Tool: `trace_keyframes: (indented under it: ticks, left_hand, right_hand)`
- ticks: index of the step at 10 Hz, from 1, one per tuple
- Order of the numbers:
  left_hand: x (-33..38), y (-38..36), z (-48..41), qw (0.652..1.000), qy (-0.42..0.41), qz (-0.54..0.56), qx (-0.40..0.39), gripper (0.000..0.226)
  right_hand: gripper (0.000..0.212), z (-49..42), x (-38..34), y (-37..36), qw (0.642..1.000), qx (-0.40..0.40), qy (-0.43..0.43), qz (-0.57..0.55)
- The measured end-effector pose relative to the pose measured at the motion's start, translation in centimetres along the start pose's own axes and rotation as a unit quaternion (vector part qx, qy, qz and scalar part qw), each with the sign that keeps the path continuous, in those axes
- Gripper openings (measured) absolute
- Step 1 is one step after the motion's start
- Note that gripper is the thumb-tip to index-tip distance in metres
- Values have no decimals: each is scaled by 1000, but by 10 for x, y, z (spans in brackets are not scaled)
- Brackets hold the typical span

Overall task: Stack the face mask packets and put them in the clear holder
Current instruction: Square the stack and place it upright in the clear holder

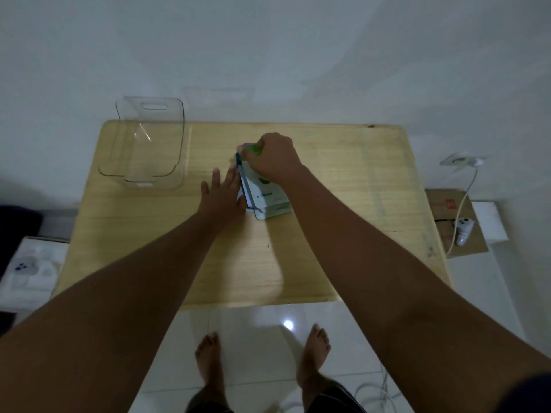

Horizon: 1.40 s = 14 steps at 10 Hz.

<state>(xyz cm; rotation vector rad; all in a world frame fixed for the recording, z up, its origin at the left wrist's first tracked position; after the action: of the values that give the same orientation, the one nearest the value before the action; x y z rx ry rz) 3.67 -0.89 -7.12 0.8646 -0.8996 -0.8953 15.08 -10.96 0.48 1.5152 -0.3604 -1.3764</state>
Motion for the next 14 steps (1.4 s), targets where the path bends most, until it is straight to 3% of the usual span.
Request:
trace_keyframes:
  ticks: [1, 2, 3, 4, 5, 6, 7, 8, 9, 10, 11, 13, 14]
  left_hand:
    - [-2, 5, -2, 1000, -1, 9, 5, 68]
    - [4, 17, 3, 983, 41, 125, 126, 53]
    - [16, 35, 8, 923, 131, 283, 223, 48]
    - [28, 52, 1, 886, 227, 358, 190, 55]
    - [34, 61, -8, 862, 296, 399, 101, 80]
    - [39, 62, -12, 829, 306, 467, 37, 90]
    - [46, 52, -14, 829, 298, 474, -10, 75]
    - [53, 49, -13, 863, 276, 423, -23, 50]
    - [63, 56, -11, 881, 255, 396, -38, 37]
    - [61, 58, -15, 890, 237, 384, -64, 37]
    - [60, 58, -12, 877, 244, 411, -53, 22]
    - [59, 60, -7, 845, 283, 453, 6, 33]
    - [50, 57, -7, 813, 292, 502, -28, 34]
  right_hand:
    - [42, 11, 23, 9, 995, 69, -28, -61]
    - [54, 16, 53, 20, 990, 87, -61, -96]
    - [72, 16, 69, 27, 987, 41, -113, -107]
    - [73, 13, 74, 25, 978, -22, -163, -125]
    - [51, 7, 74, 18, 975, -49, -174, -131]
    - [44, 7, 69, 14, 969, -70, -182, -152]
    - [32, 7, 69, 4, 955, -74, -201, -204]
    - [26, 5, 66, -6, 945, -68, -193, -256]
    - [33, 6, 58, -5, 935, -72, -222, -269]
    - [52, 5, 52, -3, 951, -71, -236, -188]
    - [63, 3, 50, 0, 956, -91, -226, -160]
    - [44, 6, 53, 1, 940, -107, -222, -234]
    - [31, 9, 54, 1, 919, -122, -230, -295]
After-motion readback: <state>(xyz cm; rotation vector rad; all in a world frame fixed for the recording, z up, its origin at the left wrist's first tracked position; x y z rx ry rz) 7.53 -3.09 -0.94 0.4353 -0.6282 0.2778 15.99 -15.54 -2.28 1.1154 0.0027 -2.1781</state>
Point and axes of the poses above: each hand's wrist, its own z-axis away from the middle knuckle, its own y-axis out of the back of the hand, x = y × z, the point moved 1 cm from there along -z, towards the middle knuckle, and after that the axes turned 2 degrees about -x, right-handed, at the moved point
